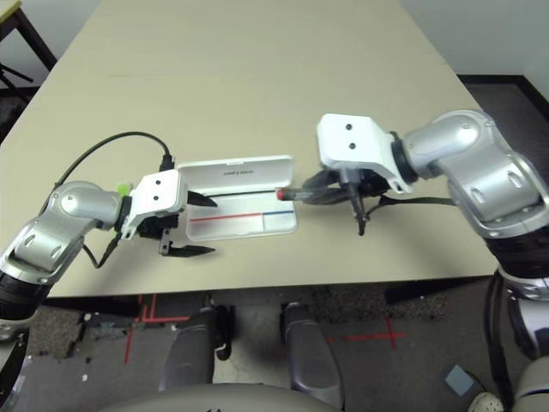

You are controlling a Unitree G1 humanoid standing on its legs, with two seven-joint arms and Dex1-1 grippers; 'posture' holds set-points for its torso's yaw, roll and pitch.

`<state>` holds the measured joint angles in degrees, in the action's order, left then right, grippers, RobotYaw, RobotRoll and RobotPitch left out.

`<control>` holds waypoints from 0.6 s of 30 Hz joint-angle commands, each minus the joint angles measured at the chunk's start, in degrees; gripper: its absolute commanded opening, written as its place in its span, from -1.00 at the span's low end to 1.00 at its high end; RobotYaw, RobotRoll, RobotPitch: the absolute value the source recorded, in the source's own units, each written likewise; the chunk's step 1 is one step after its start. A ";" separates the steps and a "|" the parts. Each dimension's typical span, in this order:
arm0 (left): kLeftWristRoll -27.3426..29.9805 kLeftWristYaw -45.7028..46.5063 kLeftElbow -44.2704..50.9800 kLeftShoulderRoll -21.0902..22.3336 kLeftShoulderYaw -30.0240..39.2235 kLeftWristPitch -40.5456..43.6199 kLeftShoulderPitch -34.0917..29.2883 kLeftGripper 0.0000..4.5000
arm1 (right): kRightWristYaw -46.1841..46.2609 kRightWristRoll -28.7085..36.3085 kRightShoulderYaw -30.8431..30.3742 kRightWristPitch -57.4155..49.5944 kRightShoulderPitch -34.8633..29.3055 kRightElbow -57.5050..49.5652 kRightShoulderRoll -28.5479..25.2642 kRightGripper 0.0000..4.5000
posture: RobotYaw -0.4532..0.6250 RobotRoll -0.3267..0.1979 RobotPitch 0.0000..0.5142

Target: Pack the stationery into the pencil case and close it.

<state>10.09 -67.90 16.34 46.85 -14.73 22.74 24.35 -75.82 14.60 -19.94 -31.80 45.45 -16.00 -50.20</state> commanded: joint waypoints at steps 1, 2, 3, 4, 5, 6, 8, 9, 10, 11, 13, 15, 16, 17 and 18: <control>0.15 0.28 1.52 1.76 1.42 0.66 -1.19 1.00 | 0.41 -1.70 -1.91 -0.20 1.62 1.11 2.42 -0.78 | -0.22 0.25 -0.32; 0.27 0.38 1.78 2.14 1.84 0.78 -1.59 1.00 | 0.52 -2.19 -2.30 -0.09 1.90 1.58 3.27 -0.78 | -0.21 0.25 -0.32; 0.42 0.48 2.05 2.50 2.33 0.85 -2.04 1.00 | 0.65 -2.75 -2.80 0.07 2.15 2.03 4.15 -0.78 | -0.20 0.25 -0.31; 0.57 0.60 2.29 2.81 2.82 0.92 -2.48 1.00 | 0.83 -3.23 -3.28 0.11 2.38 2.37 4.97 -0.78 | -0.20 0.25 -0.31; 0.70 0.69 2.52 3.08 3.40 0.93 -2.96 1.00 | 1.15 -3.83 -3.84 0.12 2.68 2.82 5.96 -0.78 | -0.19 0.25 -0.31; 0.82 0.76 2.71 3.27 3.83 0.97 -3.30 1.00 | 1.42 -4.39 -4.23 0.20 2.93 3.32 6.82 -0.78 | -0.18 0.25 -0.31; 1.11 0.95 3.11 3.77 4.76 1.04 -4.07 1.00 | 2.60 -5.74 -4.98 0.10 3.61 4.52 8.91 -0.78 | -0.17 0.25 -0.31; 1.22 1.08 3.25 3.92 5.07 1.11 -4.31 1.00 | 3.14 -6.32 -5.27 -0.05 3.92 5.04 9.78 -0.78 | -0.16 0.25 -0.31; 1.30 1.22 3.43 4.09 5.40 1.19 -4.58 1.00 | 4.14 -7.15 -5.66 -0.34 4.30 5.72 10.90 -0.78 | -0.15 0.25 -0.31; 1.31 1.34 3.59 4.14 5.65 1.31 -4.75 1.00 | 5.06 -8.11 -6.04 -0.53 4.65 6.44 11.83 -0.78 | -0.14 0.25 -0.31; 1.57 1.73 4.14 4.33 6.45 1.54 -5.49 1.00 | 6.73 -9.97 -7.19 -1.03 5.21 7.52 13.76 -0.78 | -0.13 0.25 -0.31; 1.65 2.04 4.49 4.49 6.92 1.69 -6.00 1.00 | 7.60 -10.78 -7.73 -1.91 5.49 7.91 15.16 -0.78 | -0.13 0.25 -0.32; 1.65 2.15 4.53 4.54 6.98 1.73 -6.10 1.00 | 7.73 -11.04 -7.81 -2.10 5.50 8.01 15.54 -0.78 | -0.12 0.25 -0.32; 1.67 2.29 4.57 4.64 7.16 1.69 -6.36 1.00 | 7.88 -11.38 -8.07 -2.28 5.41 7.89 15.94 -0.78 | -0.12 0.25 -0.32; 1.66 2.43 4.55 4.66 7.21 1.67 -6.47 1.00 | 7.95 -11.64 -8.28 -2.40 5.31 7.84 16.25 -0.78 | -0.11 0.25 -0.32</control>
<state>11.21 -65.84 19.79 50.66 -8.47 24.12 18.81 -68.15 3.67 -27.07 -33.77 50.52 -8.25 -34.11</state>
